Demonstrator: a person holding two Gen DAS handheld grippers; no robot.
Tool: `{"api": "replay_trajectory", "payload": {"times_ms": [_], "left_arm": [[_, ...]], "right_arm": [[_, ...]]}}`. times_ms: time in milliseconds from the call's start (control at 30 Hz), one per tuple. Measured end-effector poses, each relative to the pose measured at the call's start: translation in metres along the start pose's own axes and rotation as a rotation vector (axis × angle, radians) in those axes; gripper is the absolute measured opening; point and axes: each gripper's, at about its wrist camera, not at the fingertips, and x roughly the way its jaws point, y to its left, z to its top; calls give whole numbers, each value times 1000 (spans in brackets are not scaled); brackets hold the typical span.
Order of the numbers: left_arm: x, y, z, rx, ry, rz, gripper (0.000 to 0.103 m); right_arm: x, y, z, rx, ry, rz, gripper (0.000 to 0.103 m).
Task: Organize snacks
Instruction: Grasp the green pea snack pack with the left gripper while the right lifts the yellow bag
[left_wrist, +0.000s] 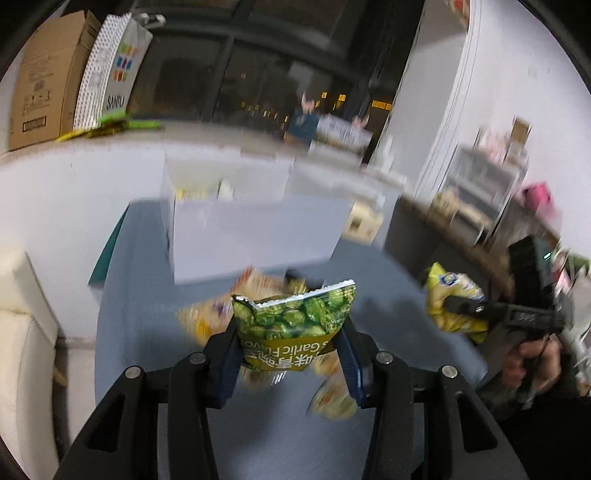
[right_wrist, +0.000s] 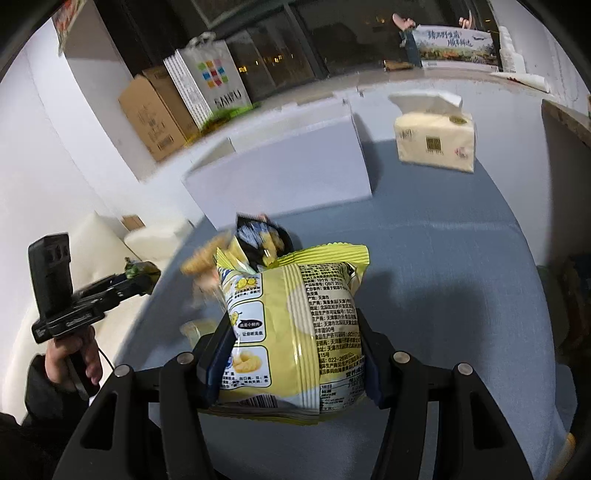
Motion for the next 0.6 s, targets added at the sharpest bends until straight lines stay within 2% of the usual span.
{"api": "replay_trajectory", "payload": {"times_ms": [133, 267, 400, 467, 600], "left_arm": [[2, 5, 49, 1, -74, -16, 51], [24, 19, 111, -19, -117, -31, 51], [63, 25, 160, 18, -95, 12, 51], [85, 30, 178, 26, -67, 26, 51], [125, 47, 199, -9, -24, 68, 52]], "right_arm": [[-8, 3, 34, 24, -74, 60, 63], [-6, 13, 91, 7, -149, 75, 63], [12, 21, 148, 31, -156, 93, 63], [28, 25, 174, 26, -155, 70, 63], [69, 27, 215, 23, -116, 43, 63]]}}
